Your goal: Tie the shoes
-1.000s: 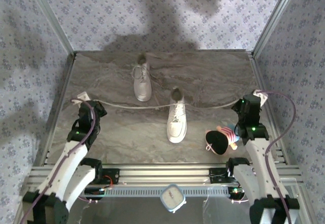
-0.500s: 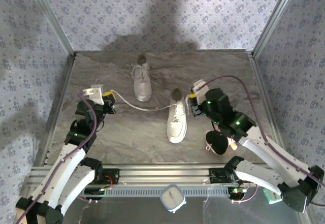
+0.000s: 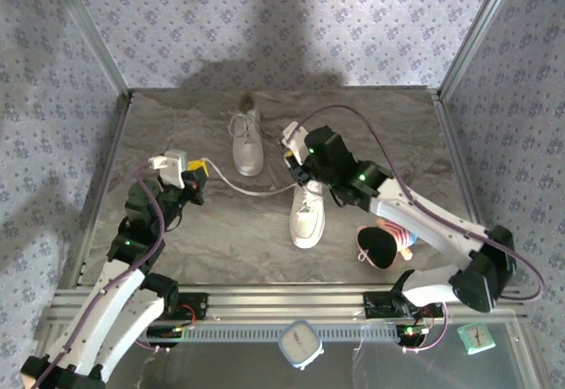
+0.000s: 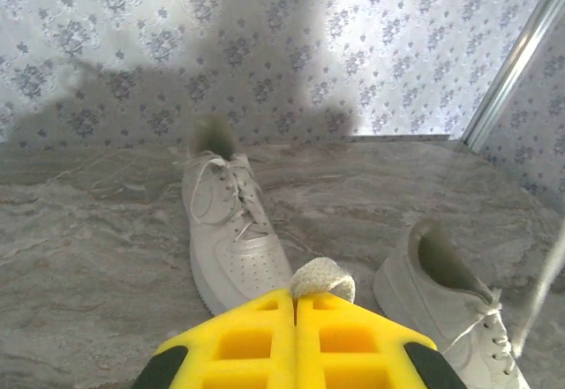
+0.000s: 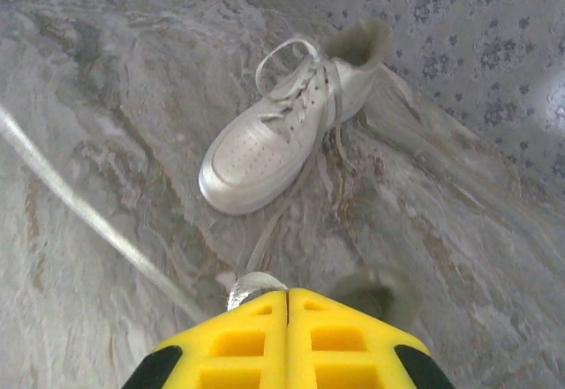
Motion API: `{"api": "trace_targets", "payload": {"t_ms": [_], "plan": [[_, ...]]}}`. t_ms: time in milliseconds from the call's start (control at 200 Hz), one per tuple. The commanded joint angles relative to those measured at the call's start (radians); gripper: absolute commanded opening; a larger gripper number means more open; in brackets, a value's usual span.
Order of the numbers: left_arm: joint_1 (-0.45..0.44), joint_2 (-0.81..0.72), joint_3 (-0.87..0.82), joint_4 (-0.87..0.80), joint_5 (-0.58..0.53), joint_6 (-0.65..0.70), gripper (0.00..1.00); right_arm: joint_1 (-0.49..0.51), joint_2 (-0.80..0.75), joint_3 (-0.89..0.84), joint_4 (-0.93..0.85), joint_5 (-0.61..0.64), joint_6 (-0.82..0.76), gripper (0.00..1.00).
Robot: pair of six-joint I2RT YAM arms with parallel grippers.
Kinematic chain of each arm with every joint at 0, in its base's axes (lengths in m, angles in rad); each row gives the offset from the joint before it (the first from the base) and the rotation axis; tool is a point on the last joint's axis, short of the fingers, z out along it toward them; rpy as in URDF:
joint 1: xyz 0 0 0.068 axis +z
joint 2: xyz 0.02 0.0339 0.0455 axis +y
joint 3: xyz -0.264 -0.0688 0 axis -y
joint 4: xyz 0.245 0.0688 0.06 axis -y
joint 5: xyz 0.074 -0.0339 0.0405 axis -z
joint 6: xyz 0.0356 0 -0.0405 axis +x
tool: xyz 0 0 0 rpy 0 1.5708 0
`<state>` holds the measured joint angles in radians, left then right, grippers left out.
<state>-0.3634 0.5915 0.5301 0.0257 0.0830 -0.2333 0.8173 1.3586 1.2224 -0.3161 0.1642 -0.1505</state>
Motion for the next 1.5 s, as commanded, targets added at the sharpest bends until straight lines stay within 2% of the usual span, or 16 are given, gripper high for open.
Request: {"api": "trace_targets", "payload": {"t_ms": [0, 190, 445, 889, 1174, 1259, 1379, 1419, 1499], "plan": [[-0.028, -0.026, -0.006, 0.005, 0.023, 0.036, 0.00, 0.004, 0.084, 0.079, 0.031, 0.011, -0.011, 0.00], [-0.057, -0.041, -0.007, -0.006, 0.019, 0.044, 0.00, 0.005, 0.216, 0.194, 0.027, -0.042, -0.002, 0.00], [-0.110, -0.041, 0.001, -0.006, 0.036, 0.077, 0.00, 0.008, 0.345, 0.239, 0.005, -0.059, 0.005, 0.00], [-0.159, -0.055, 0.001, 0.019, 0.087, 0.118, 0.00, 0.029, 0.497, 0.313, 0.004, -0.258, 0.027, 0.00], [-0.176, -0.047, 0.013, 0.011, 0.087, 0.126, 0.00, 0.034, 0.529, 0.338, 0.013, -0.218, 0.069, 0.00], [-0.181, -0.039, 0.022, 0.007, 0.089, 0.123, 0.00, 0.030, 0.494, 0.324, 0.015, -0.196, 0.075, 0.26], [-0.195, -0.013, 0.046, 0.008, 0.100, 0.120, 0.00, 0.009, 0.389, 0.259, 0.044, -0.186, 0.103, 0.52], [-0.202, -0.001, 0.059, 0.005, 0.106, 0.123, 0.00, 0.003, 0.344, 0.228, 0.052, -0.174, 0.111, 0.57], [-0.223, 0.029, 0.084, 0.003, 0.111, 0.134, 0.00, -0.005, 0.241, 0.133, 0.087, -0.132, 0.130, 0.59]]}}
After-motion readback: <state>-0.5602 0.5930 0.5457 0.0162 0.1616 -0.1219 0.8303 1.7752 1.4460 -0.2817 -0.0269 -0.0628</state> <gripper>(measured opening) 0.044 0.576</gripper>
